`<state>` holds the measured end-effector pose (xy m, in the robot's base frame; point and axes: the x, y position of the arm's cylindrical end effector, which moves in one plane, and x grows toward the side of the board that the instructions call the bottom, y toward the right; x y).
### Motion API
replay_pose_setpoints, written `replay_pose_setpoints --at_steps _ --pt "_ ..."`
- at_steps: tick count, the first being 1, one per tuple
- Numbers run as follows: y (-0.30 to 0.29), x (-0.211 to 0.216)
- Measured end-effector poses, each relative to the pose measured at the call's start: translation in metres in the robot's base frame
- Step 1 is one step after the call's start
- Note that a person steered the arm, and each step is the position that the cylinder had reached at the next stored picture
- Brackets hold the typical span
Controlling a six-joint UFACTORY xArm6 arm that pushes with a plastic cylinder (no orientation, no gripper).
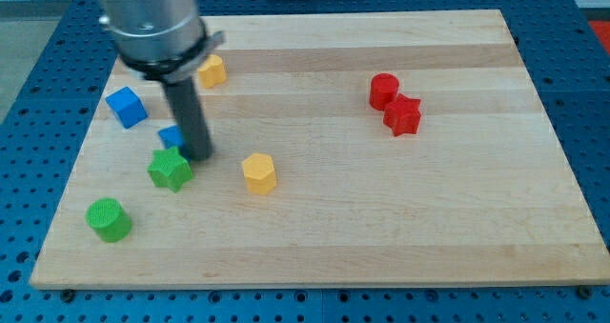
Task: Place the green star at the top left of the green circle
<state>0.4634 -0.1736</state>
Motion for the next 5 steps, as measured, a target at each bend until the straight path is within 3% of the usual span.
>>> replay_pose_setpoints --at_steps 1,2,3,5 --pt "-0.07 -0.012" --pt "-0.042 -0.03" --pt "0.027 -0.029" --pt "-0.005 0.03"
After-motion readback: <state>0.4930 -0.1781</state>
